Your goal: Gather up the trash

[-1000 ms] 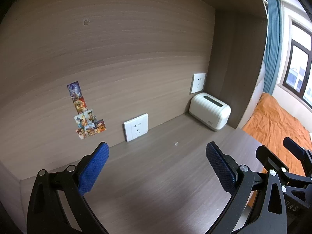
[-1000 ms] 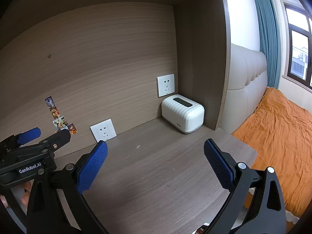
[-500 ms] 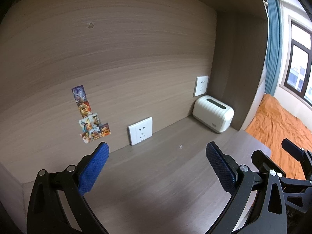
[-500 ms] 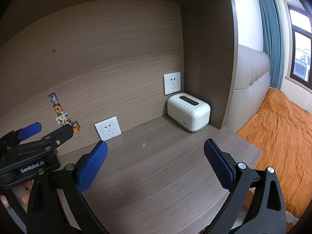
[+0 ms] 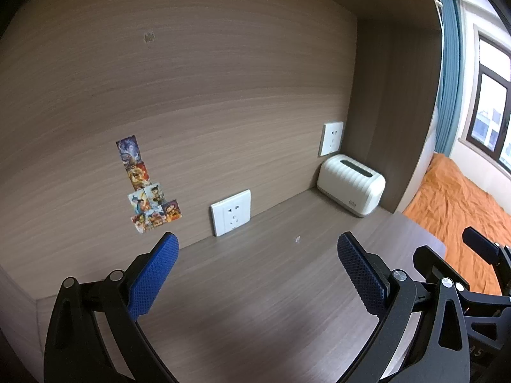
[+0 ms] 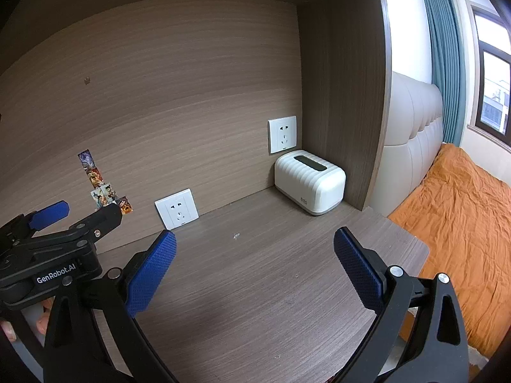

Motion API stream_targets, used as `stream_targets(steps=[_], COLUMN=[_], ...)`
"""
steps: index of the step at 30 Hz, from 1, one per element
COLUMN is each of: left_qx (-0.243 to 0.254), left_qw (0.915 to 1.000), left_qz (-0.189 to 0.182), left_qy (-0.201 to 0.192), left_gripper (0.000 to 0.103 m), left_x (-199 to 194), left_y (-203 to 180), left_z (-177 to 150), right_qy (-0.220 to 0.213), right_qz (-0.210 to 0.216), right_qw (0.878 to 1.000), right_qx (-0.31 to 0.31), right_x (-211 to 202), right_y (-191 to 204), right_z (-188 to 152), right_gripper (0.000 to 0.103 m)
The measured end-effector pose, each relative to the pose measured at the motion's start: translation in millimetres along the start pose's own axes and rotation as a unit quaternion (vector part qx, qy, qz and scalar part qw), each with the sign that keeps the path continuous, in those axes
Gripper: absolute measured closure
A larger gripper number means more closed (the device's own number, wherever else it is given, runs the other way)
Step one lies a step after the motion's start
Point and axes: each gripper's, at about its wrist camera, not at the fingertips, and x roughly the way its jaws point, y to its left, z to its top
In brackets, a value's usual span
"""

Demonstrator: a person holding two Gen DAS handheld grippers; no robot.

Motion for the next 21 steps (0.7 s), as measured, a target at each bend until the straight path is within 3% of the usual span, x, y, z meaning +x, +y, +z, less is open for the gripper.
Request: stream_targets(steps=[9, 21], left_qx=[0.015, 0.004], left_qw=[0.9995, 1.0], left_qz=[0.017, -0.002], left_qy=[-0.022, 0.003], left_gripper=[0.005, 0.005], left_x=[-1, 11], left_y=[-6, -4], left_z=[-1, -2], right_qy=[0.002, 0.008], right_qz=[0.0, 0.0], right_qw=[1.0, 1.0], right_qx=[0.005, 0.008], right_x=[3, 6], right_y=[-4, -8], right_z=[-1, -3], right_gripper=[0.005, 0.005])
